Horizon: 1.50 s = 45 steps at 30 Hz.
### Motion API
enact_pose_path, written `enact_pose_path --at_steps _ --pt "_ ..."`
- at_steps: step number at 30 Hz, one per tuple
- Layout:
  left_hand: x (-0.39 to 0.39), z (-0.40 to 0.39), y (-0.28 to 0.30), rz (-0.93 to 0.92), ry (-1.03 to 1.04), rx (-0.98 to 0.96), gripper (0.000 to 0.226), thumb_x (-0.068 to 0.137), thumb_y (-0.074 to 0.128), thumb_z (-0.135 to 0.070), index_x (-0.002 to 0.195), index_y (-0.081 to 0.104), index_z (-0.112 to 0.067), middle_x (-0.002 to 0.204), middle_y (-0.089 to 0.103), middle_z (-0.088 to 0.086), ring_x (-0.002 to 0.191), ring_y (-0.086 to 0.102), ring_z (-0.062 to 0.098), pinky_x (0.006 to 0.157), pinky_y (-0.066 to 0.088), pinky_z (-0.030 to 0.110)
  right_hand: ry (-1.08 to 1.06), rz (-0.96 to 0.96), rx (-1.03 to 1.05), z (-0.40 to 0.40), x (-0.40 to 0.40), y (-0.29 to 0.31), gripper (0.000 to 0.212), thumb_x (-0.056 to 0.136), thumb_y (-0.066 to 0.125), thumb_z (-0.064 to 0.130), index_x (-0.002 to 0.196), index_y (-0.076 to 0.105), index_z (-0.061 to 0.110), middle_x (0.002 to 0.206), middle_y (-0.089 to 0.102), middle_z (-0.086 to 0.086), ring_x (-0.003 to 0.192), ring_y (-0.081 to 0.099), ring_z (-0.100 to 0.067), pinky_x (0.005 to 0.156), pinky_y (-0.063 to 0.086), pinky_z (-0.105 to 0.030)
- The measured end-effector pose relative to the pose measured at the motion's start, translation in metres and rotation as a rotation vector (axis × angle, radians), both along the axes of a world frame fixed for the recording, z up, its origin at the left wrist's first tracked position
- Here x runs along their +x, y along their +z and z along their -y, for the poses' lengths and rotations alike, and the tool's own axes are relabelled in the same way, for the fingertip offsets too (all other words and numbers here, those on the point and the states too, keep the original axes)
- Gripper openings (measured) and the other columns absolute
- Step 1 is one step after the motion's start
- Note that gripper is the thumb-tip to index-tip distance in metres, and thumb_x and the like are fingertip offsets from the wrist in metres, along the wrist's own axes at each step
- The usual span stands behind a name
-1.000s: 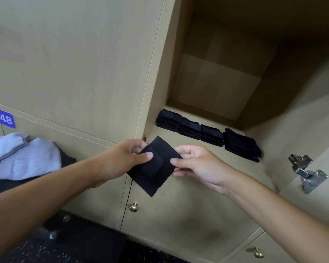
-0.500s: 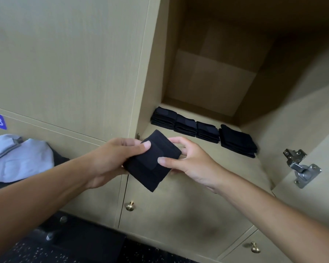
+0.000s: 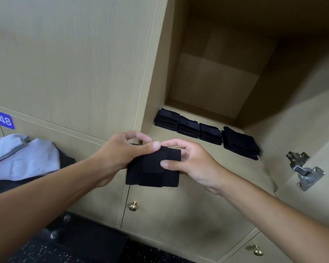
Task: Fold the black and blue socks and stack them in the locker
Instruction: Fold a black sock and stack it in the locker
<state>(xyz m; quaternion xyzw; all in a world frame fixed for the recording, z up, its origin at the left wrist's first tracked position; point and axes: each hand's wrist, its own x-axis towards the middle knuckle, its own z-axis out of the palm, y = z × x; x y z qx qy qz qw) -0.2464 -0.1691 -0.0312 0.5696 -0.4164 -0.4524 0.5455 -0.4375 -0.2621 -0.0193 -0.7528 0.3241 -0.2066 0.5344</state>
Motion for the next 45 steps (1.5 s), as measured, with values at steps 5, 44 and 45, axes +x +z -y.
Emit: enact_pose_path --at_steps 5,44,45 --pt "0.004 -0.003 0.005 -0.109 -0.003 -0.043 0.06 0.069 0.081 -0.031 0.123 0.061 -0.016 0.101 0.077 0.016 0.084 0.076 0.021 0.07 0.061 0.03 -0.128 0.162 0.23 0.005 0.0 -0.004 0.043 0.089 0.071 -0.002 0.127 0.059 0.012 0.112 0.076 -0.011 0.104 0.072 -0.028 0.094 0.058 -0.04" --pt "0.005 0.013 -0.014 0.483 0.02 0.012 0.03 0.09 0.072 -0.045 0.089 0.07 -0.014 0.083 0.077 -0.001 0.07 0.075 0.019 0.061 0.059 0.03 -0.4 0.277 0.117 0.034 -0.005 -0.001 0.021 0.094 0.065 0.0 0.105 0.075 0.015 0.109 0.074 -0.016 0.093 0.07 -0.016 0.081 0.058 -0.031" --pt "0.007 0.012 -0.015 0.526 0.01 0.021 0.029 0.089 0.072 -0.045 0.087 0.07 -0.017 0.083 0.077 -0.002 0.07 0.074 0.017 0.062 0.058 0.03 -0.444 0.294 0.119 0.043 -0.007 0.002 0.021 0.094 0.065 -0.001 0.104 0.076 0.014 0.109 0.075 -0.012 0.094 0.071 -0.015 0.077 0.057 -0.026"
